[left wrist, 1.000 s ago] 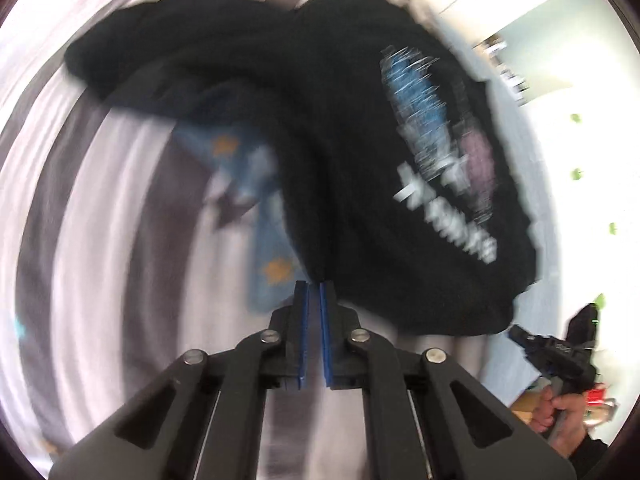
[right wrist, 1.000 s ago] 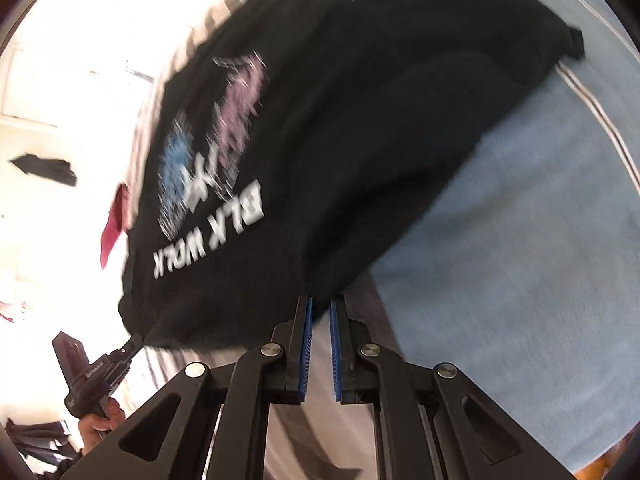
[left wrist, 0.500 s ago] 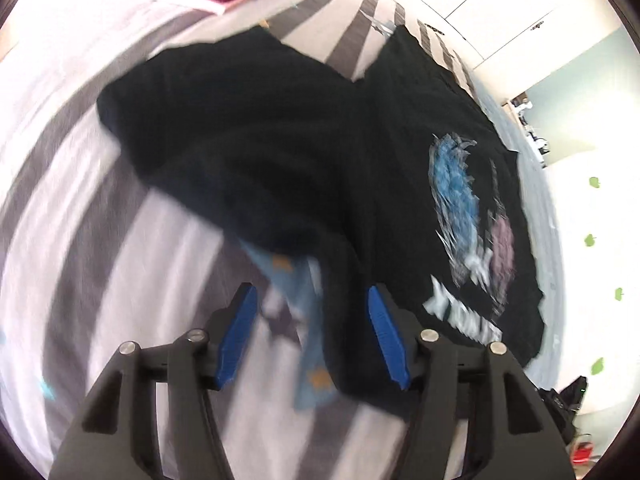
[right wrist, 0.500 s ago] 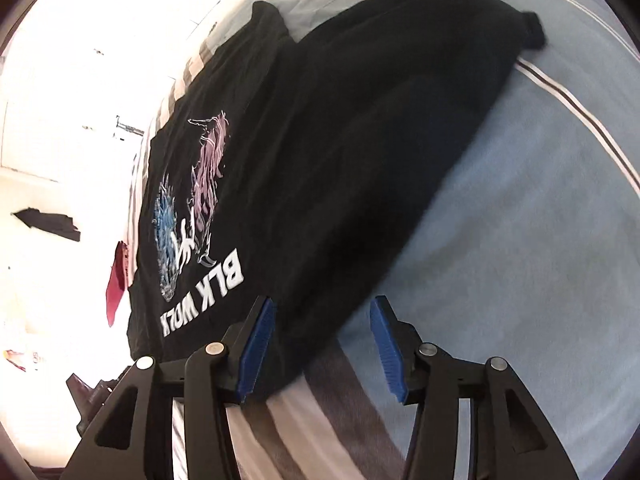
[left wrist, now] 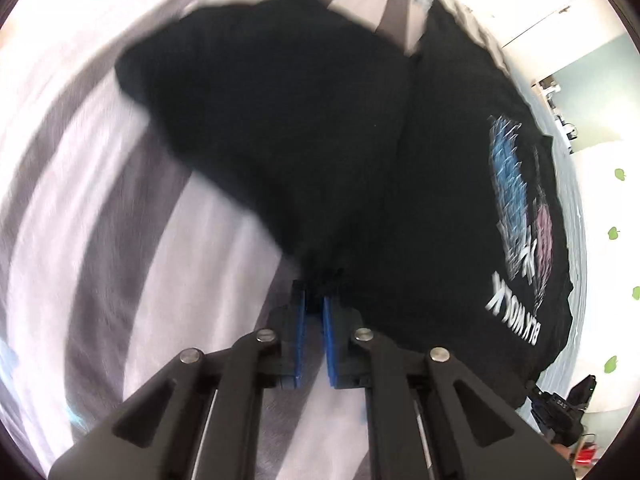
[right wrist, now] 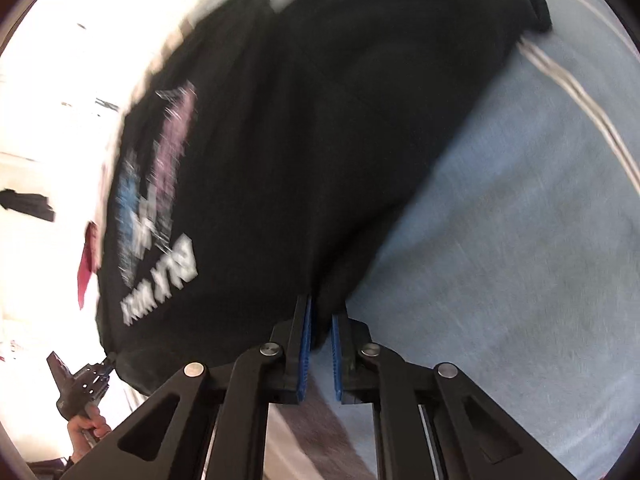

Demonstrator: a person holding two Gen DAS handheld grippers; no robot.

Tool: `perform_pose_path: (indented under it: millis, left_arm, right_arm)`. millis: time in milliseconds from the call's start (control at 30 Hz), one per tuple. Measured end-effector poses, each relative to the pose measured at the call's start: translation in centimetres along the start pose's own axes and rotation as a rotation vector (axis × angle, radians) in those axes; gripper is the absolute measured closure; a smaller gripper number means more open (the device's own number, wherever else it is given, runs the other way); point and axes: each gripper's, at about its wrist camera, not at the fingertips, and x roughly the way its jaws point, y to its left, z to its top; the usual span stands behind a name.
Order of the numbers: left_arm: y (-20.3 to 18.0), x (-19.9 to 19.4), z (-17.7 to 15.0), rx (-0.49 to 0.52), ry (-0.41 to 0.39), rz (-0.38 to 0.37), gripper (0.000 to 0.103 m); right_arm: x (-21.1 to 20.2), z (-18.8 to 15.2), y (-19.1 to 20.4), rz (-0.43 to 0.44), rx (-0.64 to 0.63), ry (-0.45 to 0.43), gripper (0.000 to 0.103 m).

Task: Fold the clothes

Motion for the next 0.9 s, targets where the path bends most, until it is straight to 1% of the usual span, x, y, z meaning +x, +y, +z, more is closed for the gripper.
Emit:
perform_pose_path:
  millis: [67, 100, 133, 200, 233, 267, 300, 367, 433, 500, 567, 600, 633, 667, 700, 767, 800, 900]
  left_arm:
    - [0.5, -0.3, 0.1, -0.031, 0.017, -0.023, 0.094]
    - [0.9, -0.7, 0.2, -0.057, 0.019, -0.033, 0.087]
    - [1.4, -1.2, 0.4, -0.085, 0.009, -0.037, 0.083]
    - [2.6, -2.6, 0.8, -0.129, -0.046, -0.017, 0.066]
    - [3.4, -3.3, 1.2, -0.147, -0.085, 0.002, 0.061]
    - [4.2, -4.0, 1.6, -0.166, -0.123, 0.019, 0.051]
    - [5.0, -4.6, 2.1, -0.191, -0.157, 0.024, 0.047]
    - [6.8, -5.3, 3.4, -0.242, -0.204, 0.023, 0.046]
    - [8.1, -5.2, 4.9, -0.251, -0.224, 0.06, 0.046]
    - [8.8, -4.6, 6.3, -0.224, -0.231, 0.106, 0.046]
    - [8.8, -3.9, 7.5, -0.181, -0.233, 0.136, 0.046]
    - [8.6, -3.6, 7.9, -0.149, -0.237, 0.146, 0.047]
    - [8.3, -3.3, 8.3, -0.104, -0.239, 0.169, 0.052]
    - [7.8, -3.0, 8.7, -0.047, -0.231, 0.194, 0.082]
    - [7.4, -2.8, 9.1, 0.003, -0.224, 0.214, 0.099]
    - [6.8, -3.5, 9.9, 0.058, -0.226, 0.226, 0.1]
    - [6.5, -4.4, 10.2, 0.092, -0.252, 0.246, 0.1]
    - [7.0, -6.5, 11.5, 0.114, -0.289, 0.242, 0.1]
  right_arm:
    - [-0.3, 0.0, 0.1, -0.003, -0.009, -0.004, 0.097]
    - [-0.4, 0.0, 0.1, -0.005, -0.013, -0.006, 0.096]
    - [-0.5, 0.0, 0.1, -0.007, -0.018, -0.008, 0.096]
    - [-0.8, -0.1, 0.2, -0.01, -0.026, -0.012, 0.095]
    - [-0.9, -0.1, 0.2, -0.012, -0.031, -0.014, 0.093]
    - [-1.0, -0.1, 0.2, -0.014, -0.035, -0.016, 0.092]
    - [-1.2, -0.1, 0.3, -0.016, -0.04, -0.018, 0.092]
    - [-1.6, 0.0, 0.5, -0.01, -0.036, -0.033, 0.092]
    - [-1.8, 0.2, 0.9, -0.007, -0.034, -0.052, 0.092]
    - [-1.9, 0.5, 1.2, -0.023, -0.039, -0.062, 0.092]
    - [-1.7, 0.9, 1.6, -0.041, -0.037, -0.067, 0.091]
    - [-1.5, 1.1, 1.8, -0.047, -0.033, -0.07, 0.091]
    - [-1.3, 1.2, 1.9, -0.048, -0.027, -0.072, 0.091]
    - [-1.1, 1.3, 2.0, -0.053, -0.022, -0.071, 0.091]
    - [-0.8, 1.5, 2.1, -0.058, -0.019, -0.068, 0.091]
    - [-0.4, 1.7, 2.0, -0.067, -0.007, -0.063, 0.09]
    - [-0.1, 1.7, 1.8, -0.074, 0.002, -0.056, 0.09]
    - [0.5, 1.7, 1.4, -0.098, 0.018, -0.036, 0.09]
